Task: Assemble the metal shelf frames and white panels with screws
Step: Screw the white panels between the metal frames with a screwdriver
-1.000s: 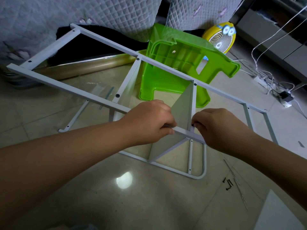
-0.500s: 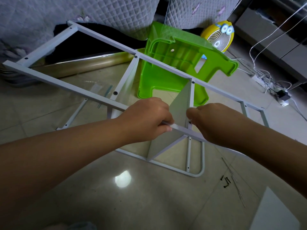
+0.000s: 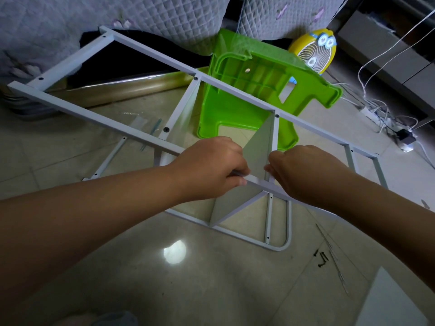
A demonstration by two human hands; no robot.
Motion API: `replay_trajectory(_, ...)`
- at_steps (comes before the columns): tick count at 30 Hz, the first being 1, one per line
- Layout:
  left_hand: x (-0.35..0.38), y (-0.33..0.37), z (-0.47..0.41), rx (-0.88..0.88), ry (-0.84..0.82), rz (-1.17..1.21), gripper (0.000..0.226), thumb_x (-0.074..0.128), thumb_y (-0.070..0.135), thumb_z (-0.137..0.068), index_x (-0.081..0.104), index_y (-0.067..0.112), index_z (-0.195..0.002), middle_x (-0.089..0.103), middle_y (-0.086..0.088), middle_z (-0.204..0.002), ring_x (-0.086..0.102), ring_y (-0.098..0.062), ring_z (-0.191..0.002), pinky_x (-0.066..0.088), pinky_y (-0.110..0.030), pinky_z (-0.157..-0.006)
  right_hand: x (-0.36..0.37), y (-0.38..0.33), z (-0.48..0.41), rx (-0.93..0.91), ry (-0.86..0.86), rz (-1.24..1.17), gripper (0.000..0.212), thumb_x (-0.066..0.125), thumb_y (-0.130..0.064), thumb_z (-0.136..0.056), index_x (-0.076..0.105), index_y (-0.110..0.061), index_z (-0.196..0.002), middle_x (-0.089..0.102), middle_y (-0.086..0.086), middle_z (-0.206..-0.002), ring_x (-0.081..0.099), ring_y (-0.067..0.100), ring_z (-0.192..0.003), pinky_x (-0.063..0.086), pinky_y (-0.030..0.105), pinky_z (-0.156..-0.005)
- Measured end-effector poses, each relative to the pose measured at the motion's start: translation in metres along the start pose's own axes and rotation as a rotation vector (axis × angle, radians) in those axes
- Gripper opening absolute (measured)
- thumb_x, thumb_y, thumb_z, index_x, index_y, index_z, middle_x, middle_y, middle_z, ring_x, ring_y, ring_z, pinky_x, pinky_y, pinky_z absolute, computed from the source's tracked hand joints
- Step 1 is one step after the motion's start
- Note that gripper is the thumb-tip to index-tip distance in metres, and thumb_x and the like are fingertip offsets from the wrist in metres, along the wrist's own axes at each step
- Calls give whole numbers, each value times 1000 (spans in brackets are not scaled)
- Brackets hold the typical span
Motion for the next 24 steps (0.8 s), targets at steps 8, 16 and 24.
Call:
replay_trajectory(8,0,2,0,15,0,-27,17,67,24,-63,75,12,-70,62,0,-56,60,-22,-53,38,-23,-47,12,13,-1,245,-130,-253,45,25,-32,-101,38,-15,-61,37,2,-58,57,29,-84,42,30,-73)
replay_trajectory(16,0,2,0,24,12,-21,14,66,25,-62,74,14,-63,60,1,-53,59,-21,-51,45,-26,-41,7,29,22,105,11,-462,32,48,-40,-89,51,-19,-113,56,-3,-88,57,17,-83,43,29,-70)
replay_trajectory(24,1,1,0,21,8,5,13,67,24,-62,74,13,-66,60,-1,-54,59,-23,-52,49,-28,-40,-4,20,25,-148,360,-414,13,59,-5,-75,70,-3,-81,66,6,-70,60,14,-59,42,19,-62)
Point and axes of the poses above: each hand's wrist, its own z-axis away from the middle knuckle, its own x-axis out of the palm, y = z × x, the point moved 9 cm from there along -z, towards the middle knuckle
